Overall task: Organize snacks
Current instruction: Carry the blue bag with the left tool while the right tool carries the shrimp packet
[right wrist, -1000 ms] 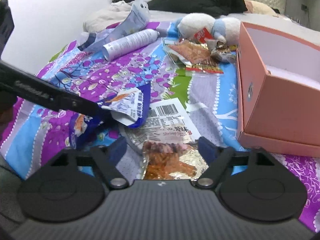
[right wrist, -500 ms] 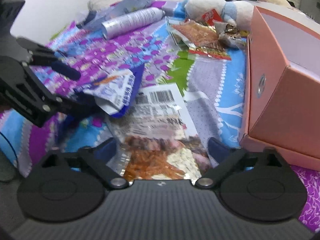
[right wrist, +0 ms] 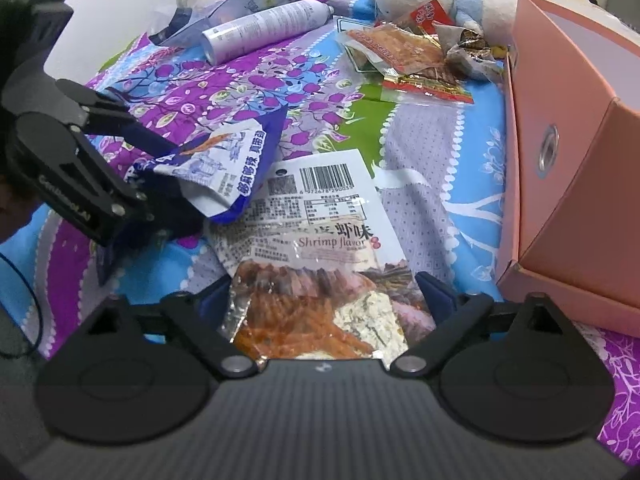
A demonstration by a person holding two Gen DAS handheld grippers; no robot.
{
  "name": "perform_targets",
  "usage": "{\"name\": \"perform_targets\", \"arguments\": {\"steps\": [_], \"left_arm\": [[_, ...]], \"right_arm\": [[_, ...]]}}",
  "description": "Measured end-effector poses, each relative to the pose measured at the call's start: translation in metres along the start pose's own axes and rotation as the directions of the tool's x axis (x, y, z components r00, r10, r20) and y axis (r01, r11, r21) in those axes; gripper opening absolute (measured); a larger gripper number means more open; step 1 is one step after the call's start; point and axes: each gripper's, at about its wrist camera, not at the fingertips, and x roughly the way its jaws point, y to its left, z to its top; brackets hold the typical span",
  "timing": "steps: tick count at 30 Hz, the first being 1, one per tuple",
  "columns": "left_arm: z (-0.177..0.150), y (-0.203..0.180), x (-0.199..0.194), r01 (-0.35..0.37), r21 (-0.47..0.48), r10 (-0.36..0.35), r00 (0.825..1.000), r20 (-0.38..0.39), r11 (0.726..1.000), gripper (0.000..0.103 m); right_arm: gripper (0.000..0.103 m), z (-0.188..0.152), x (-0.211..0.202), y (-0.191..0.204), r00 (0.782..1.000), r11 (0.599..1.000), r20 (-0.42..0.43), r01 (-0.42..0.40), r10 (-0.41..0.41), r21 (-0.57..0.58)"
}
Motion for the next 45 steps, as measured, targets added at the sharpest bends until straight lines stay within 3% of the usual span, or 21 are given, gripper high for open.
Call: {"name": "perform_targets", "arguments": {"steps": [2,4,10,13,23,29,45], "left_arm": [[-0.002,-0.001,-0.003,-0.011,-0.032,0.011,1.000,0.009,0.999,0.083],[-0.003,-0.002,-0.007,-0.020,-0.046,0.020,1.000,0.012,0.999,0.074],[-0.004,-0.001,-0.024,-0.021,-0.171,0.029,0.999,0.046,0.985,0.058],[-0.009,-0.008,-0.030,-0.030,-0.207,0.042,0.998,0.053,0.978,0.055],[-0.029,-0.021,-0.048,-0.062,-0.409,0.102,0.992,0.077,0.910,0.054],[-0.029,-0.024,-0.055,-0.063,-0.497,0.138,0.984,0.115,0.866,0.053],[-0.011,-0.027,-0.102,-0.023,-0.572,0.170,0.964,0.205,0.820,0.050]], "right_arm": [[0.082,0.000,-0.002,0.002,1.000,1.000,0.005,0.000,0.000,-0.008],[0.066,0.001,-0.006,0.007,1.000,1.000,0.010,-0.002,0.002,-0.012],[0.048,0.005,-0.014,0.015,0.999,0.999,-0.006,0.032,-0.032,-0.004],[0.044,0.006,-0.019,0.017,0.998,0.999,-0.010,0.054,-0.054,0.001],[0.043,0.003,-0.040,0.009,0.993,0.982,-0.012,0.115,-0.114,0.152],[0.043,0.006,-0.052,0.010,0.991,0.979,-0.001,0.133,-0.135,0.152],[0.043,0.041,-0.099,0.014,0.984,0.979,0.100,0.130,-0.146,0.155]]}}
